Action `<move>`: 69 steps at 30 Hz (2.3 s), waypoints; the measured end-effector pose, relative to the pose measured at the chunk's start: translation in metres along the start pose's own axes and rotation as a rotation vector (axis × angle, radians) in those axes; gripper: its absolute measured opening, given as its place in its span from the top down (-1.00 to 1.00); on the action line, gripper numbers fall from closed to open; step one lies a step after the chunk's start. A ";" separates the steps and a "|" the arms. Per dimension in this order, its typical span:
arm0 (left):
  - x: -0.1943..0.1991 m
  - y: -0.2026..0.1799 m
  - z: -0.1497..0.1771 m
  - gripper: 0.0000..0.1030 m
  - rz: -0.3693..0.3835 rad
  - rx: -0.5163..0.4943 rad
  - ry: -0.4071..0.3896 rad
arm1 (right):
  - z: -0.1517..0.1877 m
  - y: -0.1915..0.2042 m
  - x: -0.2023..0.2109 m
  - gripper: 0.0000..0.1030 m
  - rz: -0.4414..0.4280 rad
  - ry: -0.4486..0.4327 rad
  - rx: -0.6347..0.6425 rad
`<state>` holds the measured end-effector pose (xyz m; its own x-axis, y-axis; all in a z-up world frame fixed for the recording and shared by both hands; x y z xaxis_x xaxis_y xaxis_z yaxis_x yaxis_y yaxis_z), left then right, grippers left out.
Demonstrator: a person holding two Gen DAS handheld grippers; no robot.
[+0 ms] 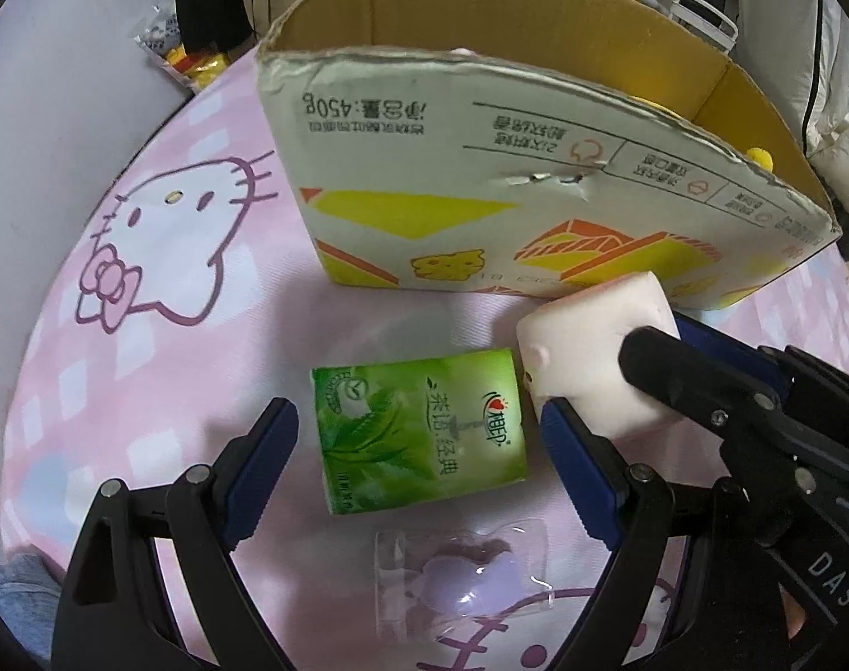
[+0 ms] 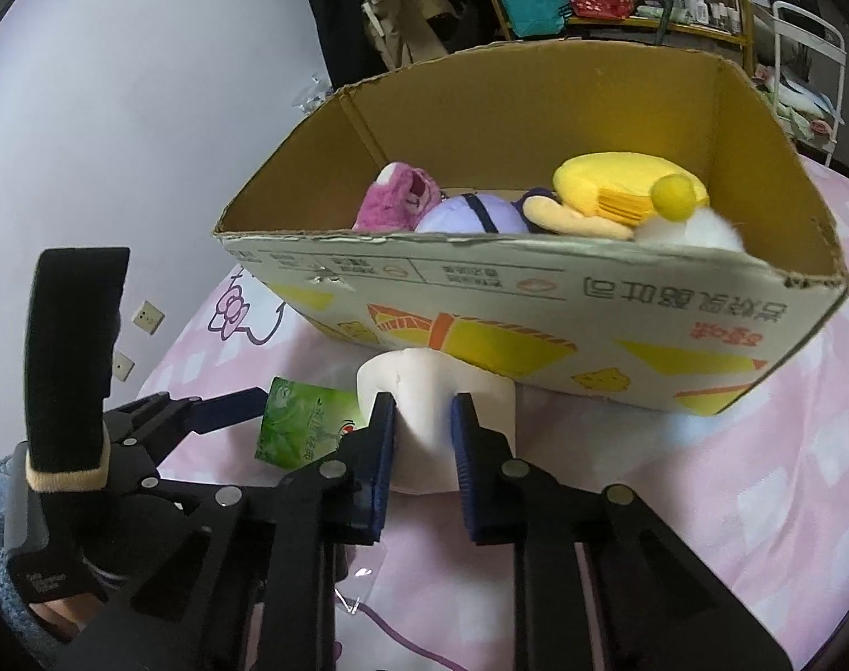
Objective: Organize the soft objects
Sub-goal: 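Grasp the pink roll cushion with right tool while left tool grasps the green tissue pack, then carry the cushion over the box with right tool while left tool carries the tissue pack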
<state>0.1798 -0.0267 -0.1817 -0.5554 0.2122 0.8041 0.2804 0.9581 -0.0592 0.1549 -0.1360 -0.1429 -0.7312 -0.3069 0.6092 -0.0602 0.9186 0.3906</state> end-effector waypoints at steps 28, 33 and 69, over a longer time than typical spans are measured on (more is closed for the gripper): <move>0.082 0.009 -0.012 -0.42 -0.063 -0.032 -0.331 | -0.023 0.011 0.076 0.64 0.028 -0.208 0.080; 0.122 -0.005 -0.035 -0.43 -0.079 -0.065 -0.515 | -0.037 0.018 0.100 0.64 0.013 -0.287 0.109; 0.060 -0.024 -0.112 -0.47 -0.065 -0.105 -0.523 | -0.087 -0.041 0.059 0.53 0.088 -0.414 0.094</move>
<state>0.2274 -0.0585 -0.0659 -0.8827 0.2463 0.4001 0.2941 0.9538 0.0616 0.1734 -0.2137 -0.0625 -0.9460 -0.1180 0.3019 -0.0326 0.9613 0.2734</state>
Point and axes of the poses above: each gripper's, at about its wrist camera, not at the fingertips, and x roughly against the way its jaws point, y to its left, z to its underside, the point moved 5 cm from there along -x, roughly the way its jaws point, and after that the axes turned 15 degrees about -y, right-handed, at the moved point
